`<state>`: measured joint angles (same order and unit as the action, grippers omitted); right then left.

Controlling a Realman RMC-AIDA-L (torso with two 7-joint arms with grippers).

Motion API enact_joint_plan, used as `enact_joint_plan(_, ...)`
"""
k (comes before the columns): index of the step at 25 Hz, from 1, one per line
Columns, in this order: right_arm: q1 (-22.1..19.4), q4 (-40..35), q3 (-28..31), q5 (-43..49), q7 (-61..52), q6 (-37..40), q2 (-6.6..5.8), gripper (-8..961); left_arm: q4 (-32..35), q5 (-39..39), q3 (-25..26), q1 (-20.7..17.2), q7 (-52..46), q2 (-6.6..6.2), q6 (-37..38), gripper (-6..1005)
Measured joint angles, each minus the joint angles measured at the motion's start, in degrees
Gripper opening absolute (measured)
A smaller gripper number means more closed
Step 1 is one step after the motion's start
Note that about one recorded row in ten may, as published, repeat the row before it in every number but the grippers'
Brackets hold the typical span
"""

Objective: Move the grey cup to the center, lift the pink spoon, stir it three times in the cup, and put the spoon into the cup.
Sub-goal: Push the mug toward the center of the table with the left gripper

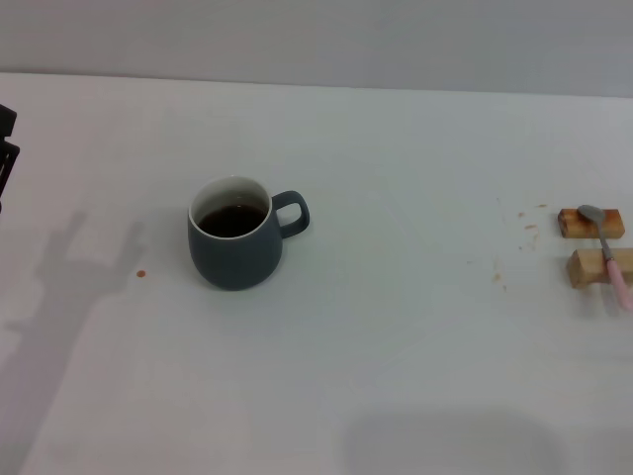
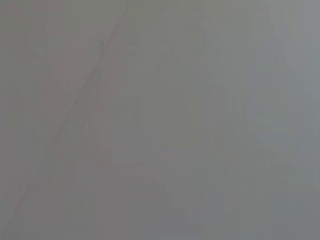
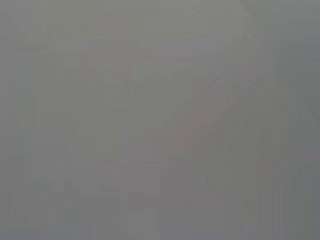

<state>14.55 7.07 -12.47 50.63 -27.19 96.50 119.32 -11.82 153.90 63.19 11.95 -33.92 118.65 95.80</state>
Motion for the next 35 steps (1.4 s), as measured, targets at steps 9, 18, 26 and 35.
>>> enact_joint_plan(9,0.83,0.47,0.45,0.0,0.0,-0.49,-0.09,717,-0.74,0.0,0.01,-0.06,-0.09,0.07,0.02,830)
enact_joint_plan(18,1.37,0.48,0.59,0.0,-0.02,-1.37,-0.18,717,-0.33,0.34,-1.48,0.63,-2.78,-0.68,0.19,830)
enact_joint_plan(26,0.79,0.11,0.61,0.0,-3.78,-2.09,-0.22,717,5.63,0.73,-1.78,4.59,-4.81,-1.28,-1.08,829)
enact_joint_plan(35,-0.9,-0.51,0.61,0.0,-3.86,-2.1,-0.2,717,7.84,0.83,-3.19,10.34,-7.95,-3.77,-14.59,830)
